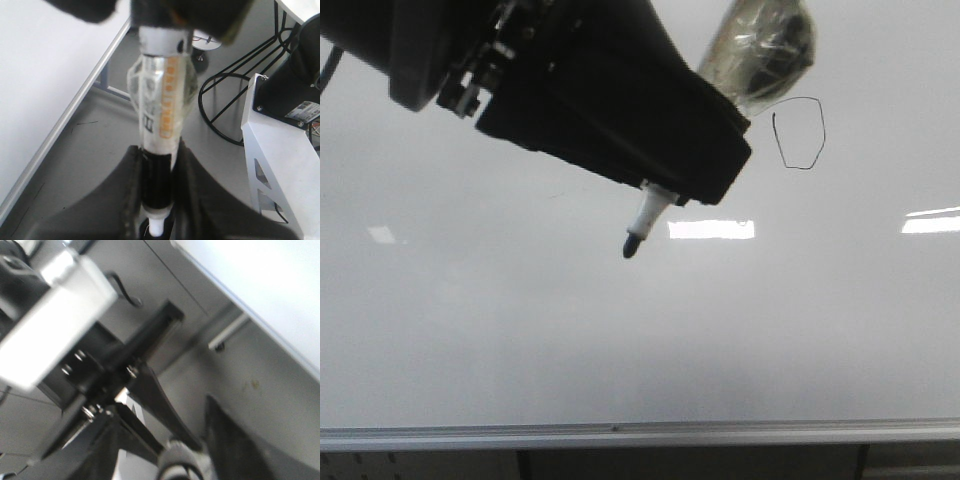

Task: Write number 0 on whiteboard

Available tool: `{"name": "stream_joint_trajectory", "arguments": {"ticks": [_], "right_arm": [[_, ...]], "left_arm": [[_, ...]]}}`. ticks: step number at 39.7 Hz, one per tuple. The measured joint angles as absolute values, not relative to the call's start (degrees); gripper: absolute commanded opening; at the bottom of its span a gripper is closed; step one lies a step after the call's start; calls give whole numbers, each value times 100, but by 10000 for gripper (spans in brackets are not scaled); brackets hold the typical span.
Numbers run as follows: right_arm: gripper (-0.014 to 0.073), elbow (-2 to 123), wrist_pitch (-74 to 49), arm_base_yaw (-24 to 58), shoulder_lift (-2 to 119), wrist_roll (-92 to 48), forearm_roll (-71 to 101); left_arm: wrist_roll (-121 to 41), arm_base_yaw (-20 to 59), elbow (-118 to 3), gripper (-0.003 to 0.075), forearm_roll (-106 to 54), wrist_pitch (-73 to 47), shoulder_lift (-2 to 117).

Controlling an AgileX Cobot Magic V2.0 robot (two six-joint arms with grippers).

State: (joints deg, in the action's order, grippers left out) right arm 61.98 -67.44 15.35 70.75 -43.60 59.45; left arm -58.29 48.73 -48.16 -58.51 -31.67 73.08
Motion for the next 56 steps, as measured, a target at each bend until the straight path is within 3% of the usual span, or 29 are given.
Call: {"name": "stream_joint_trajectory", "arguments": {"ticks": [9,22,33,45,56], "right_arm": [[481,6198,-6057,1535,6351,-4657,5930],[279,5030,-4147,1535,4537,-4516,4827],[-75,3140,-2940,1535,2743,-4503,4804],[-69,2485,-2775,1535,1958,-4491,4804],[-69,2472,-2763,1535,1944,-4480,4804]], "left_arm": [[-5757,4617,-4816,-19,-5526,-3108,7308],[-3937,2670,-4816,-19,-3801,-3108,7296],[-2094,991,-4816,-19,-1703,-3188,7189],[-1844,-148,-4816,-19,-1463,-2874,7180],[-1780,-485,-4816,-19,-1463,-1957,7818]]}}
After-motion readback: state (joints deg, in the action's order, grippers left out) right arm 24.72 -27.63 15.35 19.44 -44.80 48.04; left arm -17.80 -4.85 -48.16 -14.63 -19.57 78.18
